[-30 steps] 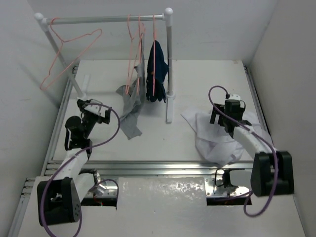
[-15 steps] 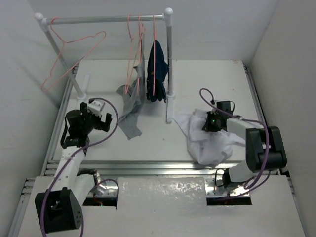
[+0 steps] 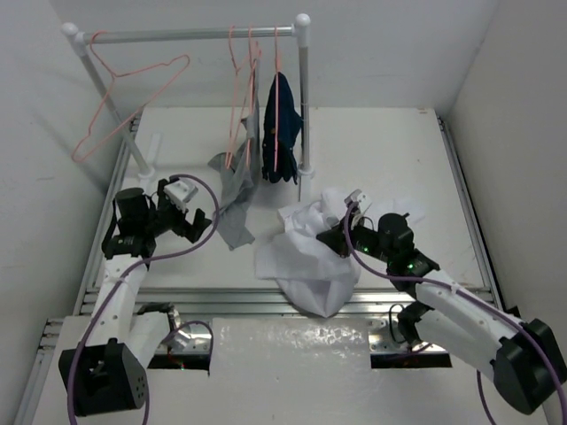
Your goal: Place the shirt on the hanger
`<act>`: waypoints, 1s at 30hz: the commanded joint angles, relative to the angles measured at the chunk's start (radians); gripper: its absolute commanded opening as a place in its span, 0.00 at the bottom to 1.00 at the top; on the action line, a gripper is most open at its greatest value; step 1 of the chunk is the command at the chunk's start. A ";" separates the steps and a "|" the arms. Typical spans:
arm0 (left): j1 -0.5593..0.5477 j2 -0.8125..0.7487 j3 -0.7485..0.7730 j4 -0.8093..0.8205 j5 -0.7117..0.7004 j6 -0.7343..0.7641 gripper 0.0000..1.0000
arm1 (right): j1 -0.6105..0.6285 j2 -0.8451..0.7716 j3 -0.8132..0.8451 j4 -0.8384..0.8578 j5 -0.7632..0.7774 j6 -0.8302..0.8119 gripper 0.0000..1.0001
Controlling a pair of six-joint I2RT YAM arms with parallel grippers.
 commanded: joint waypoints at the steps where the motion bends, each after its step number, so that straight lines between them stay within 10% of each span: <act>1: 0.000 0.007 0.063 -0.050 0.140 0.068 0.93 | 0.089 -0.004 0.082 0.111 -0.026 -0.066 0.00; 8: -0.002 0.027 0.114 -0.027 0.185 0.030 0.94 | 0.420 0.269 0.274 0.109 0.402 -0.166 0.07; 12: -0.005 0.023 0.123 -0.065 0.179 0.077 0.94 | 0.607 0.436 0.410 0.004 0.426 -0.445 0.99; 16: -0.005 0.032 0.126 -0.112 0.203 0.152 0.94 | 0.730 0.489 0.402 0.010 0.509 -0.557 0.99; 25: -0.034 0.047 0.137 -0.349 0.323 0.379 0.94 | 0.587 0.119 0.173 -0.064 0.506 -0.364 0.99; 30: -0.140 0.072 0.079 -0.262 0.185 0.271 0.94 | 0.278 0.041 0.179 -0.342 0.436 -0.103 0.54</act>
